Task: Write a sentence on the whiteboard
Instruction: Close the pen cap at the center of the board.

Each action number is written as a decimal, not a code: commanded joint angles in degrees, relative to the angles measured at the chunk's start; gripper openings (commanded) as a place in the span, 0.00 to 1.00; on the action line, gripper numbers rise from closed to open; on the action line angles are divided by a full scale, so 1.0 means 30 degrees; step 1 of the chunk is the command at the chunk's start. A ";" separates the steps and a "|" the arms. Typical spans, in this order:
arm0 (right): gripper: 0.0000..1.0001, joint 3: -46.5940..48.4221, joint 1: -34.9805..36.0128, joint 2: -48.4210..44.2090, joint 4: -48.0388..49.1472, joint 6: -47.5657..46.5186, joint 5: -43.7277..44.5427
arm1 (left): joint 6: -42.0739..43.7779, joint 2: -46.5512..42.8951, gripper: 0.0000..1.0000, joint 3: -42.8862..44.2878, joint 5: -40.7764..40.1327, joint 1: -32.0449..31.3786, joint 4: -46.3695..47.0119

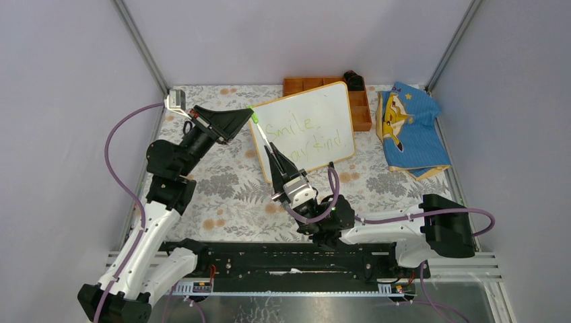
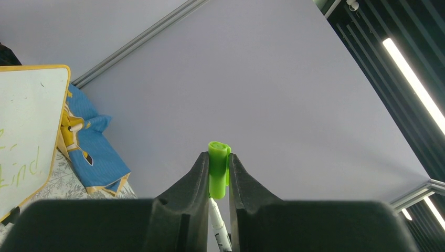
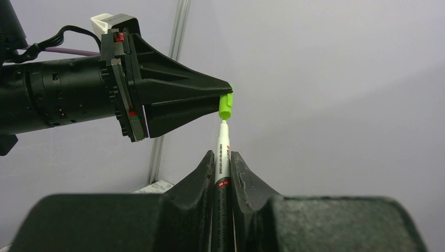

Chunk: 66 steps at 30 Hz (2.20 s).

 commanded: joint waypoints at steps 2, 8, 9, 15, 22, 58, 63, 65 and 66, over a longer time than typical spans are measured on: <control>0.00 0.0756 0.0163 -0.0168 0.3243 -0.0146 0.0115 | 0.0282 -0.0308 0.00 -0.0251 0.0025 -0.0131 0.0517; 0.00 0.0613 0.0170 -0.0307 0.3208 -0.0146 0.0164 | 0.0760 -0.0437 0.00 -0.0097 -0.0365 -0.0130 0.0045; 0.00 0.0619 0.0163 -0.0300 0.3219 -0.0172 0.0171 | 0.0785 -0.0426 0.00 -0.0058 -0.0341 -0.0127 -0.0014; 0.00 0.0562 0.0148 -0.0337 0.3200 -0.0147 0.0111 | 0.0925 -0.0533 0.00 -0.0042 -0.0486 -0.0131 -0.0236; 0.00 0.0245 0.0162 -0.0562 0.3079 -0.0009 0.0129 | 0.1988 -0.0757 0.00 0.0844 -0.1406 -0.0131 -0.1575; 0.00 0.0711 0.0163 -0.0308 0.2499 0.0407 0.0111 | 0.1331 -0.0640 0.00 0.0611 -0.0473 -0.0132 -0.0636; 0.00 0.0708 0.0163 -0.0280 0.2432 0.0480 0.0116 | 0.1316 -0.0625 0.00 0.0684 -0.0484 -0.0143 -0.0594; 0.00 0.0708 0.0163 -0.0296 0.2402 0.0495 0.0113 | 0.1316 -0.0586 0.00 0.0735 -0.0456 -0.0145 -0.0592; 0.00 0.0733 0.0163 -0.0292 0.2364 0.0498 0.0110 | 0.1316 -0.0584 0.00 0.0757 -0.0480 -0.0154 -0.0592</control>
